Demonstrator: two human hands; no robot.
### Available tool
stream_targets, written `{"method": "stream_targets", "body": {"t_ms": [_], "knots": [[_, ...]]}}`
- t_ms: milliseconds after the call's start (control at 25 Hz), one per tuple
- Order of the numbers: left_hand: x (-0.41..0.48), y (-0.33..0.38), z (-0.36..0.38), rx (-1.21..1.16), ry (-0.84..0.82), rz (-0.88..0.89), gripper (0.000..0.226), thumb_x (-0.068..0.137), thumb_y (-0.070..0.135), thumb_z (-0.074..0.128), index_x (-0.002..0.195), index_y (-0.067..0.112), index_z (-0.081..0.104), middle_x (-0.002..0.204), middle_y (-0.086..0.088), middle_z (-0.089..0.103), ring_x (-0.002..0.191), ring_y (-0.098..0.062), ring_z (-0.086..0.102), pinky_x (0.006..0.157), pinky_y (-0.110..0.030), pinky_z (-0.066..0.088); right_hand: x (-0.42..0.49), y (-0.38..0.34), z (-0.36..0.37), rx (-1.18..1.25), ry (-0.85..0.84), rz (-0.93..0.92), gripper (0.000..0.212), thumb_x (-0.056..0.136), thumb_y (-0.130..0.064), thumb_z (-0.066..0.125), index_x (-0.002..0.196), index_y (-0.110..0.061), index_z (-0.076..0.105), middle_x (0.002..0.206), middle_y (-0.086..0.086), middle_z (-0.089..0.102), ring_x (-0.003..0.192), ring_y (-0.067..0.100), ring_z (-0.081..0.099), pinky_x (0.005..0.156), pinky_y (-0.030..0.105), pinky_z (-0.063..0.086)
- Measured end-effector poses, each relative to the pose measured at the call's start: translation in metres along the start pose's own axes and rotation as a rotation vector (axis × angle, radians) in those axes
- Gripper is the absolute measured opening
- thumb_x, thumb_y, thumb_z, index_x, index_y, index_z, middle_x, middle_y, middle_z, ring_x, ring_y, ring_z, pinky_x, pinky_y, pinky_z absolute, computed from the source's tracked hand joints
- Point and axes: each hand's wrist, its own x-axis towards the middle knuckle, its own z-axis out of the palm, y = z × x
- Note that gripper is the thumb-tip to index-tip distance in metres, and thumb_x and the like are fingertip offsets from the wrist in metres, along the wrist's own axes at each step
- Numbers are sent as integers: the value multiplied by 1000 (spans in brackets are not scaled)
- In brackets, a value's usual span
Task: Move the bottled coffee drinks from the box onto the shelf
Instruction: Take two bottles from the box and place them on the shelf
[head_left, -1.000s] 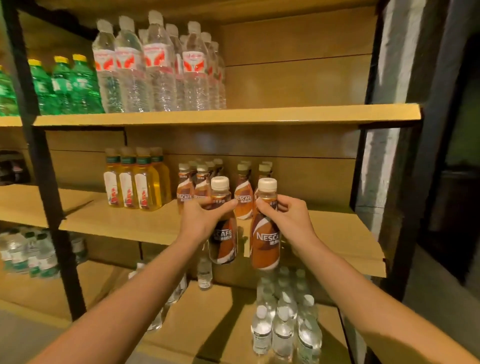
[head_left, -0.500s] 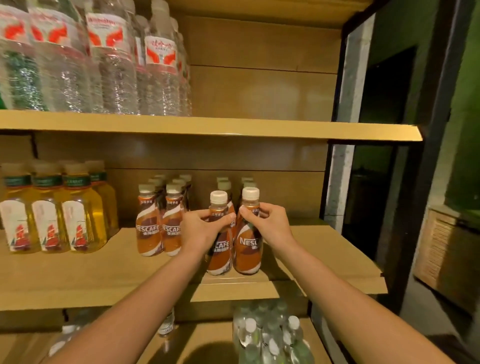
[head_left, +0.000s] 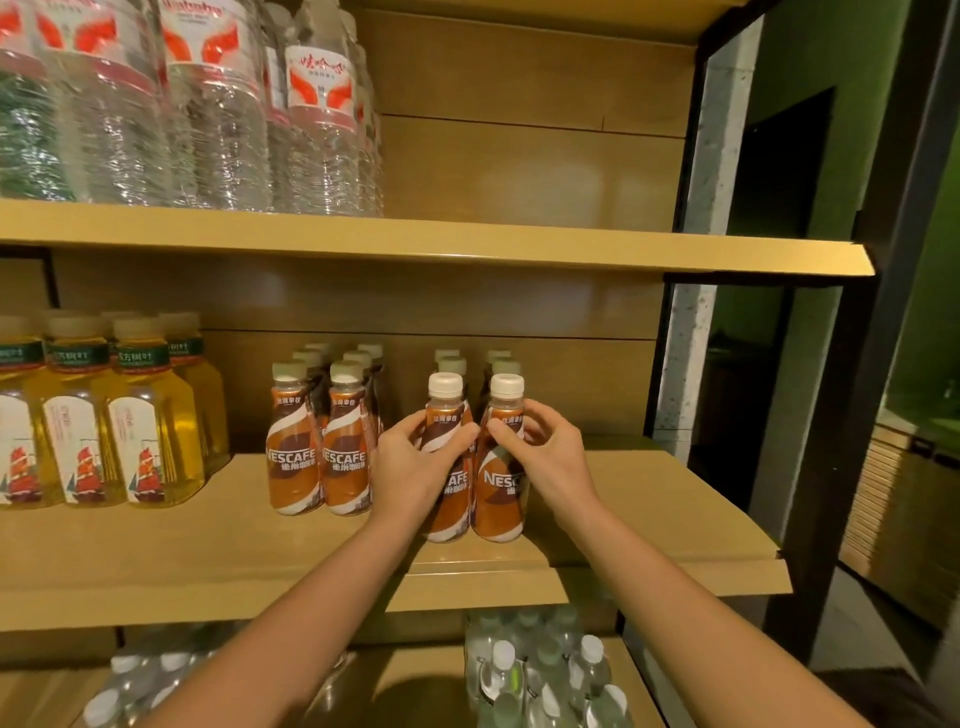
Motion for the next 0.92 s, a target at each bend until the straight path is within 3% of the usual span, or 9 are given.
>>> {"method": "stream_targets", "body": {"t_ms": [120, 200, 320, 560, 760, 920], "knots": [[-18, -25, -19, 167, -229, -53, 75, 75, 38, 74, 138, 16, 40, 127, 8, 51, 117, -11, 49, 99, -30, 38, -23, 26, -17, -118, -133, 67, 65, 82, -41, 66, 137, -21, 39, 127, -10, 53, 116, 9, 53, 85, 17, 45], [-26, -43, -24, 304, -320, -31, 68, 76, 29, 75, 135, 13, 45, 130, 5, 54, 119, -12, 49, 98, -27, 37, -38, 47, -16, -416, -258, 56, 64, 80, -45, 67, 135, -24, 41, 128, -10, 56, 119, 11, 53, 94, 25, 47], [-20, -56, -20, 443, -317, -11, 50, 79, 31, 71, 124, 15, 56, 124, -1, 63, 112, -15, 57, 97, -31, 46, -39, 58, -6, -602, -151, 4, 61, 76, -46, 69, 130, -26, 47, 125, -6, 62, 116, 14, 55, 97, 34, 47], [-17, -61, -9, 539, -237, 32, 52, 78, 42, 70, 120, 15, 55, 117, 1, 64, 104, -15, 60, 89, -31, 50, -41, 56, 3, -777, 50, 0, 56, 73, -56, 68, 114, -23, 49, 112, -4, 63, 106, 16, 50, 82, 30, 45], [-13, -62, -7, 578, -246, 45, 51, 79, 44, 68, 118, 15, 53, 113, 0, 64, 98, -15, 60, 83, -30, 51, -38, 56, 3, -843, 40, -18, 58, 75, -59, 64, 115, -22, 46, 121, -3, 61, 112, 18, 50, 90, 32, 41], [-6, -68, -10, 627, -384, 85, 47, 83, 52, 59, 118, 21, 53, 115, 1, 62, 100, -13, 58, 87, -30, 50, -35, 58, 1, -968, -36, -27, 62, 79, -71, 45, 115, -22, 51, 122, -3, 60, 115, 19, 47, 93, 35, 35]]}}
